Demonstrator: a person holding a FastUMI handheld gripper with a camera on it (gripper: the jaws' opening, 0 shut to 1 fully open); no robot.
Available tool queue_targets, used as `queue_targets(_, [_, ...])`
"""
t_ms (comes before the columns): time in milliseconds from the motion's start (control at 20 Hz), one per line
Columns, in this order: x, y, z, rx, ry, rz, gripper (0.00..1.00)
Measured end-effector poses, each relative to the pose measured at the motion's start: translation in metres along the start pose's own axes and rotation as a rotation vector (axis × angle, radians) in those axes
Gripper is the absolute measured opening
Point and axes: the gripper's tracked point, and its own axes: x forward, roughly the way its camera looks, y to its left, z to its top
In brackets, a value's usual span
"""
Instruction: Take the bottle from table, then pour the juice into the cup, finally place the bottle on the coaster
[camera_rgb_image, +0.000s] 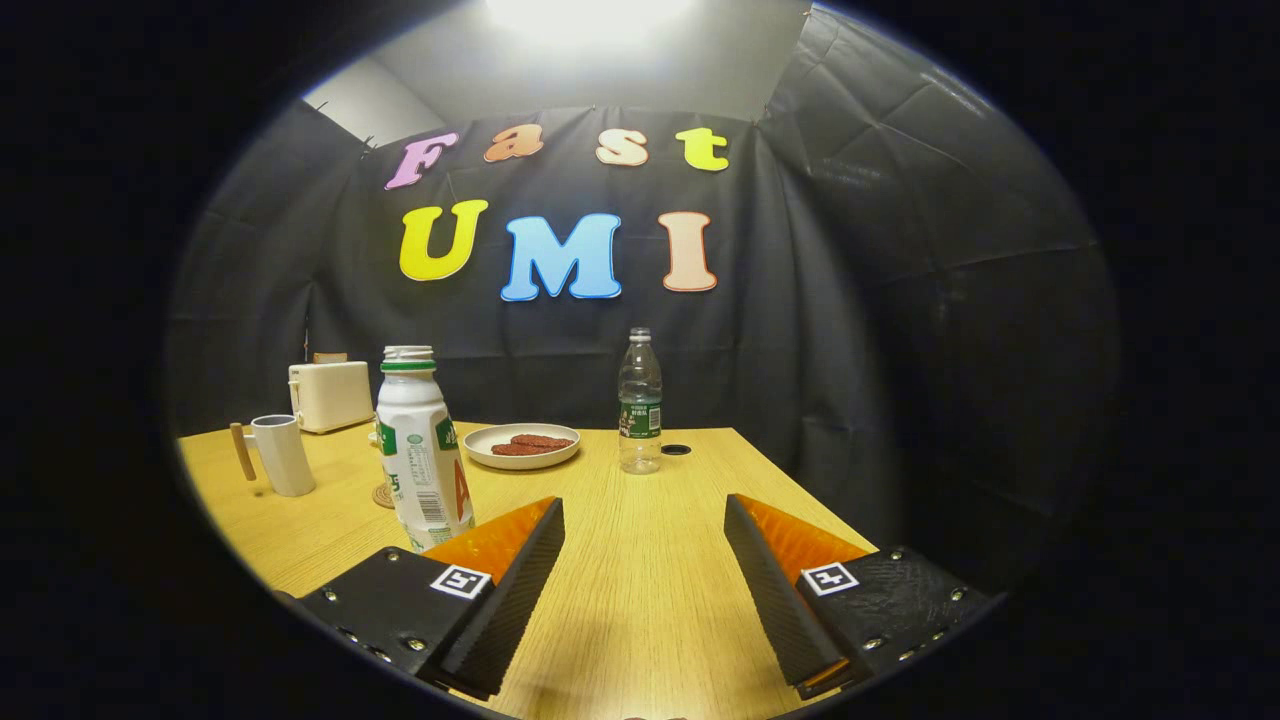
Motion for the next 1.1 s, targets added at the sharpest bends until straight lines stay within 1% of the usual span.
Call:
queue_targets(150, [0.001, -0.001, -0.002, 0.019, 0.022, -0.004, 0.97])
queue_targets(350, [0.000, 0.000, 0.004, 0.101, 0.006, -0.014, 0.97])
queue_targets(450, [0.002, 0.003, 0.000, 0.113, -0.001, -0.016, 0.98])
queue_targets(550, [0.003, -0.002, 0.003, 0.099, -0.005, -0.032, 0.98])
queue_targets(700, [0.010, -0.007, 0.012, 0.068, -0.046, -0.049, 0.98])
queue_targets(850, [0.027, -0.014, 0.037, 0.049, -0.082, -0.074, 0.98])
queue_targets(950, [0.031, -0.008, 0.052, 0.043, -0.092, -0.076, 0.98])
queue_targets(1100, [0.022, 0.009, 0.074, 0.015, -0.097, -0.058, 0.98])
